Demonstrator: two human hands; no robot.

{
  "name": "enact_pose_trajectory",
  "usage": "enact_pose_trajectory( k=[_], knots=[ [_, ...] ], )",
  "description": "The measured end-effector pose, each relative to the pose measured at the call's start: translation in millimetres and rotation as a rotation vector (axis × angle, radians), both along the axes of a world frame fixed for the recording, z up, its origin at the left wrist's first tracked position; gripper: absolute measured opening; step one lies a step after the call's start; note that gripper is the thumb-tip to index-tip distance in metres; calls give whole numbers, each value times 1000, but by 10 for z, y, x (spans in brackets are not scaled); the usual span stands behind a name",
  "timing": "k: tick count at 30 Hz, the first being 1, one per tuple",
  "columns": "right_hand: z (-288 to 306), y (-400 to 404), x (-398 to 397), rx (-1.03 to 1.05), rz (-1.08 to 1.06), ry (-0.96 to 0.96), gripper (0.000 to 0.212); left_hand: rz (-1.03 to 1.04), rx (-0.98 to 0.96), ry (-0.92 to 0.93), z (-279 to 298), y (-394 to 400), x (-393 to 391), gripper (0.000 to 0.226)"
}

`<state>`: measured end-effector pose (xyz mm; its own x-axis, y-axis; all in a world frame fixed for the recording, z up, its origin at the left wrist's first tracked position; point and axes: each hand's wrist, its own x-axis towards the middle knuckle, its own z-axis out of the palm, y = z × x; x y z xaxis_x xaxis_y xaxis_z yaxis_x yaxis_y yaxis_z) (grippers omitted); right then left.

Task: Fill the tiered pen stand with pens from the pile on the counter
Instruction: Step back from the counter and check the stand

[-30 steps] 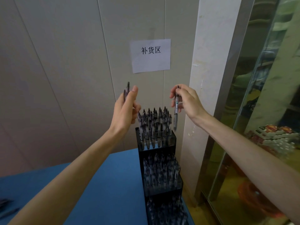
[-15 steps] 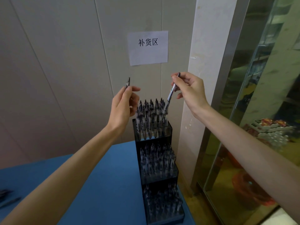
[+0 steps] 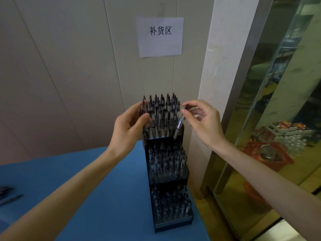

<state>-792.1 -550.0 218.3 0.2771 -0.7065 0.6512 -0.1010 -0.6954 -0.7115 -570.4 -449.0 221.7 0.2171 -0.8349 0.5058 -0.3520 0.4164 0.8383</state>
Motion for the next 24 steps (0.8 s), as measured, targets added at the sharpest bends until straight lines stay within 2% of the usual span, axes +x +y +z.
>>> enact_pose_trajectory(
  k=[6,11,18,24],
  knots=[
    [-189,-6,12,-29,-64,58,21,77,-27,15,-239,94,-10,19],
    [-338,23,48,-39,-96,108,21,182,-10,19,-473,83,32,17],
    [-549,54,87,-164,-121,342,27,249,36,-41,-672,69,29,19],
    [-549,82,55,-187,-137,340,24,266,59,-115,-777,87,14,27]
  ],
)
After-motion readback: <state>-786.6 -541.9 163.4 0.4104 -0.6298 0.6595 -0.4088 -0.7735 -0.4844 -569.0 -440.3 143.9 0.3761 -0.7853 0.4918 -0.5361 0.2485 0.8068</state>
